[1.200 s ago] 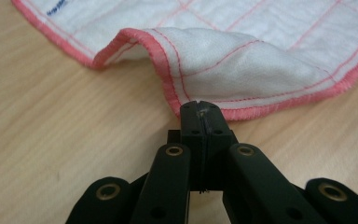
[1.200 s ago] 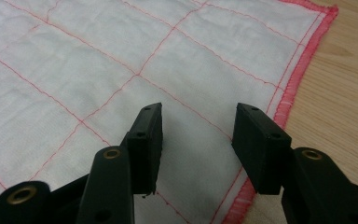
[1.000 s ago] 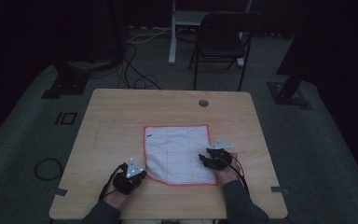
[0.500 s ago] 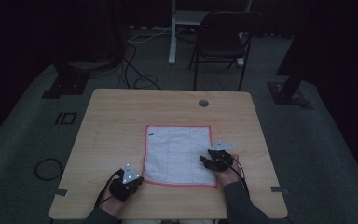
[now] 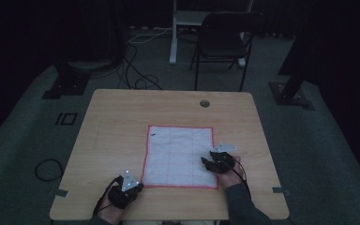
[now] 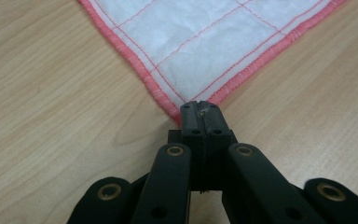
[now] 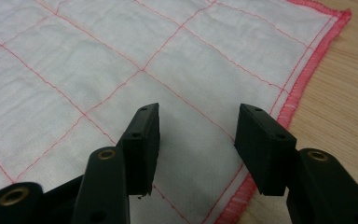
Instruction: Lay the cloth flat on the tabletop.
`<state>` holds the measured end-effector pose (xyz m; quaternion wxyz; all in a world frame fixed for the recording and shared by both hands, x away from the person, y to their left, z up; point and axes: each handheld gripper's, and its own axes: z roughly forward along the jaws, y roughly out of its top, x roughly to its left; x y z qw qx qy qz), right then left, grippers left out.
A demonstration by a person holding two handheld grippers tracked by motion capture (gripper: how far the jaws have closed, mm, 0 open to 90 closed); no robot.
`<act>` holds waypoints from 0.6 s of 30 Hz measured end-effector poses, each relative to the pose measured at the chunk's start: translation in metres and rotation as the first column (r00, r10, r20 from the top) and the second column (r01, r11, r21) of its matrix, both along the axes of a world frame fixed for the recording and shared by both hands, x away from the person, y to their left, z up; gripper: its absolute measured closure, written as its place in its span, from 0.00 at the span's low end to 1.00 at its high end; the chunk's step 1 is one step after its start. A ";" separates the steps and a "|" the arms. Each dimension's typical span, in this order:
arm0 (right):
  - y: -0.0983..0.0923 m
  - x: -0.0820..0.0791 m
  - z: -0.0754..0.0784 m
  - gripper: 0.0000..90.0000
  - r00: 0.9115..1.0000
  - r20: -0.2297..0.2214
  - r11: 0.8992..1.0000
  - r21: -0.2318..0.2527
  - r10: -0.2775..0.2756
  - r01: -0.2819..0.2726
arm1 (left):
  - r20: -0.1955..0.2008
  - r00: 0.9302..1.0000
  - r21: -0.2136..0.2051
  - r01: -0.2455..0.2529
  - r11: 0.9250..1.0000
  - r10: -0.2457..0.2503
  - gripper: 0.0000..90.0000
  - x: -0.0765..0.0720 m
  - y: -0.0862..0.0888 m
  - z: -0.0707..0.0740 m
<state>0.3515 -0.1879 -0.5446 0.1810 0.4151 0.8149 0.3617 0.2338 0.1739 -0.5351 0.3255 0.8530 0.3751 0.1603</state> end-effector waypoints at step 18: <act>-0.010 -0.003 0.005 0.52 1.000 0.001 1.000 -0.015 -0.009 0.010 | 0.051 0.997 -0.015 -0.064 0.998 0.065 0.86 0.008 0.006 0.003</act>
